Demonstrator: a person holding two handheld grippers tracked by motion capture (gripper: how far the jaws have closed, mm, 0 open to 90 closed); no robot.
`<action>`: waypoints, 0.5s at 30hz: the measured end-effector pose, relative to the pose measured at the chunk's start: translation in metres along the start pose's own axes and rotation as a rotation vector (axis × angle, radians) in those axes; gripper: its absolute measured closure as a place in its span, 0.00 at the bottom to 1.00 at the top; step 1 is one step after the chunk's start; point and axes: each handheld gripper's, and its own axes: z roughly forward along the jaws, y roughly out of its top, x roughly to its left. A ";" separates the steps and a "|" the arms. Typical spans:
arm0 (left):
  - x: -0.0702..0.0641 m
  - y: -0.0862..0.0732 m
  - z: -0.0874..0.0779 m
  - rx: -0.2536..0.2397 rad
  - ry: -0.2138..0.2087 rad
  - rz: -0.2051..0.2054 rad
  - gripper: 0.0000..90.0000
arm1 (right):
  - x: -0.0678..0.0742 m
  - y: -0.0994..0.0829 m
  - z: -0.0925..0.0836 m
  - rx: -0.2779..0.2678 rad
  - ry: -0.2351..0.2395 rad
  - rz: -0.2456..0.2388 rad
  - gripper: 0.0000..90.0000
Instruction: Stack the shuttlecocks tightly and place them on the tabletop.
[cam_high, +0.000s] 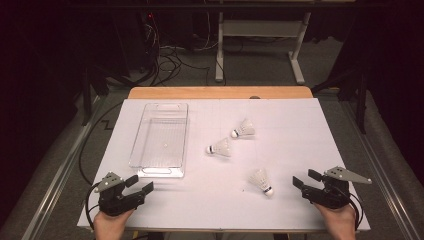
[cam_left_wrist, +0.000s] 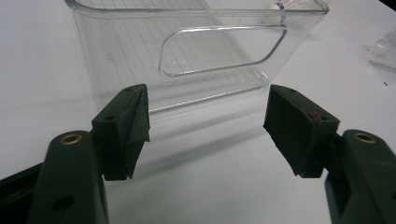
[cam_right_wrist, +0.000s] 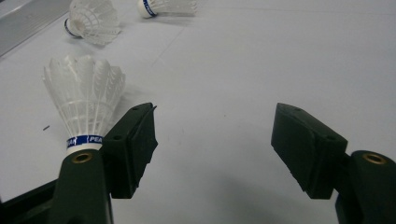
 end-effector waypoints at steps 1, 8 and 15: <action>0.000 0.000 0.000 -0.003 0.001 -0.002 0.35 | 0.001 0.002 0.002 0.001 0.005 -0.003 0.35; -0.001 0.000 0.000 -0.002 -0.001 0.001 0.35 | 0.005 0.009 0.010 0.005 0.021 -0.011 0.36; 0.000 0.000 0.000 -0.002 -0.004 0.002 0.35 | 0.008 0.014 0.017 0.013 0.032 -0.017 0.36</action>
